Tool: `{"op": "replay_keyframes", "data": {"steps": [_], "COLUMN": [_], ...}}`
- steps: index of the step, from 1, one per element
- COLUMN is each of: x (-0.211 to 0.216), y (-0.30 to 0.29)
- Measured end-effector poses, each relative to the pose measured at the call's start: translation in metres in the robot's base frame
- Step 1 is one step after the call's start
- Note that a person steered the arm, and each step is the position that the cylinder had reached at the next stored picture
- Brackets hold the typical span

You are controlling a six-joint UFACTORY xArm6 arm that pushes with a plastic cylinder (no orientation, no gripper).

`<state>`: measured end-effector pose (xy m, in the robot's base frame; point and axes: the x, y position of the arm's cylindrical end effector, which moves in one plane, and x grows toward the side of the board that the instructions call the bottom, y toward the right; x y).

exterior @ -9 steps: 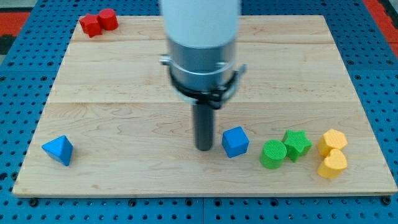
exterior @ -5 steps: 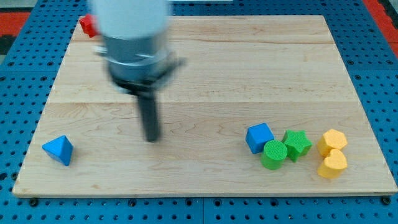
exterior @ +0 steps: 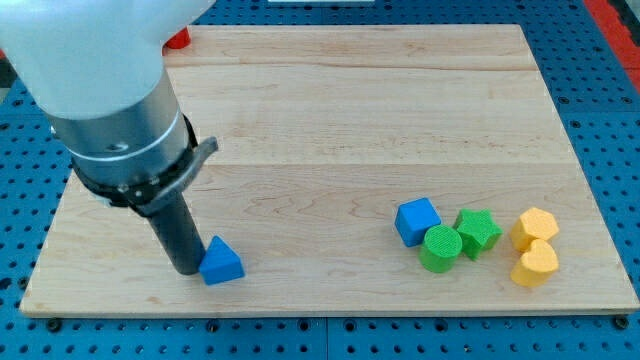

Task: Push blue triangle to blue cube

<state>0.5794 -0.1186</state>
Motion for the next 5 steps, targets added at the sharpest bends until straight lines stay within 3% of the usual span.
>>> {"op": "replay_keyframes", "data": {"steps": [2,4,5], "x": [0.014,-0.002,-0.021], "y": [0.120,0.162,0.155]}}
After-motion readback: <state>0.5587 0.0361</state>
